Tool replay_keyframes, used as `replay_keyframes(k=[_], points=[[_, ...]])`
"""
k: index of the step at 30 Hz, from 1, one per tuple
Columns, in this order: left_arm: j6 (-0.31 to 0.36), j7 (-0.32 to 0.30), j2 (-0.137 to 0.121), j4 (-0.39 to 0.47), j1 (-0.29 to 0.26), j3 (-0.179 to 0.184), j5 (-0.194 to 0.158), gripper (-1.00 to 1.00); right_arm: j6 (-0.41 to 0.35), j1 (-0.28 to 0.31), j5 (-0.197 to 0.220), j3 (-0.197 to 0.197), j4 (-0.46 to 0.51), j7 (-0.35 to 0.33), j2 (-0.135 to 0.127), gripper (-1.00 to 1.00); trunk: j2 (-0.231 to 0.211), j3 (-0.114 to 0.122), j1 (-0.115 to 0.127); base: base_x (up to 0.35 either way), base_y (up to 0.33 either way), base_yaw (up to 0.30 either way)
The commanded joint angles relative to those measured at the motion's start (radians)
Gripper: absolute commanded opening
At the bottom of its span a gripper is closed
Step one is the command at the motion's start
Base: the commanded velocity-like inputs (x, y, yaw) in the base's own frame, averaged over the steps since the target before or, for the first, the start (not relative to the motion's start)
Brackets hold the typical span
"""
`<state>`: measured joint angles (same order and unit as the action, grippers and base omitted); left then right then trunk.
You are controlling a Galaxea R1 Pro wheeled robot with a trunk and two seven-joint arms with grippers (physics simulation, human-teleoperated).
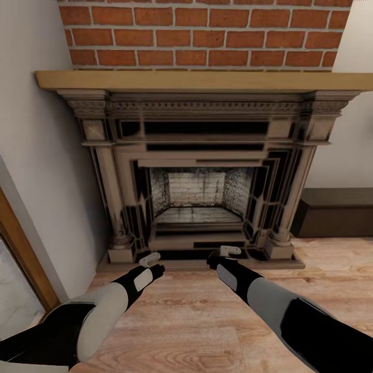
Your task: Place each of the two pumpkins and all three candles from the living room inside a cabinet in the living room (use any cabinet), then make sure every cabinet is closed, and position the cauldron so it is next to a table in the living room.
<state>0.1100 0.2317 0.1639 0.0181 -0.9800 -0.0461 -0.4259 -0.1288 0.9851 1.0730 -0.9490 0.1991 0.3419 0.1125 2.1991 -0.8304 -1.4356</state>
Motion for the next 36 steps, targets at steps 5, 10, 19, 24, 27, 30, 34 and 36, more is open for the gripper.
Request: replay_keyframes(k=[5, 10, 19, 24, 27, 30, 34, 36], points=[[0.005, 0.005, 0.0, 0.002, 0.0, -0.004, 0.001, 1.0, -0.005, 0.0, 0.005, -0.007, 0.002, 0.006, -0.001, -1.0, -0.035, 0.015, 0.019, 0.0, 0.0, 0.0], [0.005, 0.005, 0.0, 0.002, 0.0, -0.004, 0.001, 1.0, -0.005, -0.001, 0.005, -0.007, 0.002, 0.006, -0.001, -1.0, -0.07, 0.03, 0.039, 0.0, 0.0, 0.0], [0.005, 0.005, 0.0, 0.002, 0.0, -0.004, 0.001, 1.0, -0.005, -0.005, 0.005, -0.007, 0.002, 0.006, -0.001, -1.0, -0.098, 0.043, 0.054, -0.046, 0.0, 0.0], [0.006, 0.005, 0.0, 0.002, 0.0, -0.004, 0.001, 1.0, -0.005, -0.005, 0.005, -0.007, 0.002, 0.006, -0.001, -1.0, -0.098, 0.043, 0.054, -0.228, -0.003, 0.0], [0.007, 0.005, 0.0, 0.002, 0.0, -0.004, 0.001, 1.0, -0.005, -0.005, 0.005, -0.007, 0.002, 0.006, -0.001, -1.0, -0.098, 0.043, 0.054, -0.303, -0.053, 0.0], [0.007, 0.005, 0.0, 0.002, 0.0, -0.004, 0.001, 1.0, -0.005, -0.005, 0.005, -0.007, 0.002, 0.006, -0.001, -1.0, -0.098, 0.043, 0.054, -0.32, -0.086, 0.0], [0.007, 0.005, 0.0, 0.002, 0.0, -0.004, 0.001, 1.0, -0.004, -0.005, 0.005, -0.007, 0.002, 0.006, -0.001, -1.0, -0.098, 0.043, 0.054, -0.323, -0.102, -0.011], [0.007, 0.005, 0.0, 0.002, 0.0, -0.004, 0.001, 1.0, -0.004, -0.005, 0.005, -0.007, 0.002, 0.006, -0.001, -1.0, -0.098, 0.045, 0.054, -0.268, -0.105, -0.099]])
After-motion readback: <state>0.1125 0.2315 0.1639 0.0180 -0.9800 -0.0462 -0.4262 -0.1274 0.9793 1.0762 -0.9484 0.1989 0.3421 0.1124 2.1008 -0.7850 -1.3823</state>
